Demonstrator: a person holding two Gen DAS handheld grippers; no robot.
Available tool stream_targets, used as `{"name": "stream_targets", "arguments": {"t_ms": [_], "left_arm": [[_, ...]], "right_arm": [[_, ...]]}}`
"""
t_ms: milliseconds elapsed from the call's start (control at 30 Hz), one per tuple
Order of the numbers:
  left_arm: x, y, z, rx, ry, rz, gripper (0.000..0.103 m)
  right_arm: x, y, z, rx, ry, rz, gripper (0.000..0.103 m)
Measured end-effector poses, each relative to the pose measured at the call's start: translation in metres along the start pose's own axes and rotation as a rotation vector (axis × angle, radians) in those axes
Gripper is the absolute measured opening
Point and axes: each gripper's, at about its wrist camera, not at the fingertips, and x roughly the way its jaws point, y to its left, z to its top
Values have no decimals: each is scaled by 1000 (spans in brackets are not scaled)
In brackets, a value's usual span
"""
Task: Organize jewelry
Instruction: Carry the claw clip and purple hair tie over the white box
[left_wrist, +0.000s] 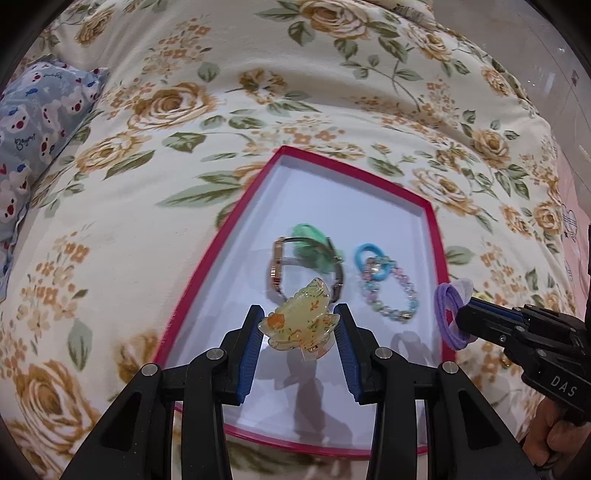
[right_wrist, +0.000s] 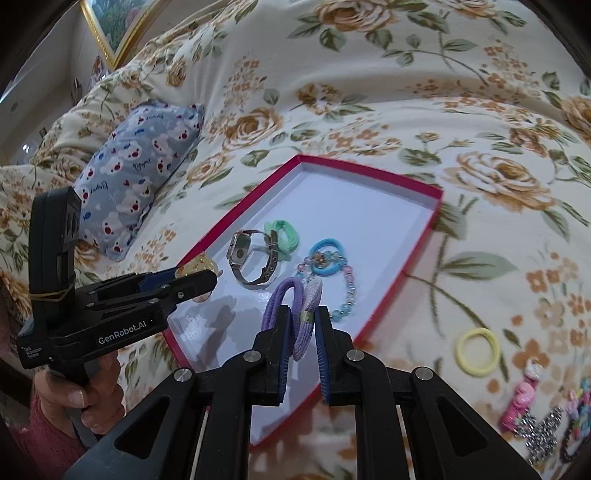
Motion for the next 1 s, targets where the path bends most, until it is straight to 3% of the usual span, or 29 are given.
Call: {"name": "stream_targets", "arguments": {"t_ms": [500, 1000], "left_arm": [[35, 7, 6, 8, 26, 55, 38], [50, 4, 8, -4, 48, 56, 39]], "right_arm": [[44, 0, 0, -49, 99, -49, 13], [46, -6, 0, -17, 99, -30, 19]]}}
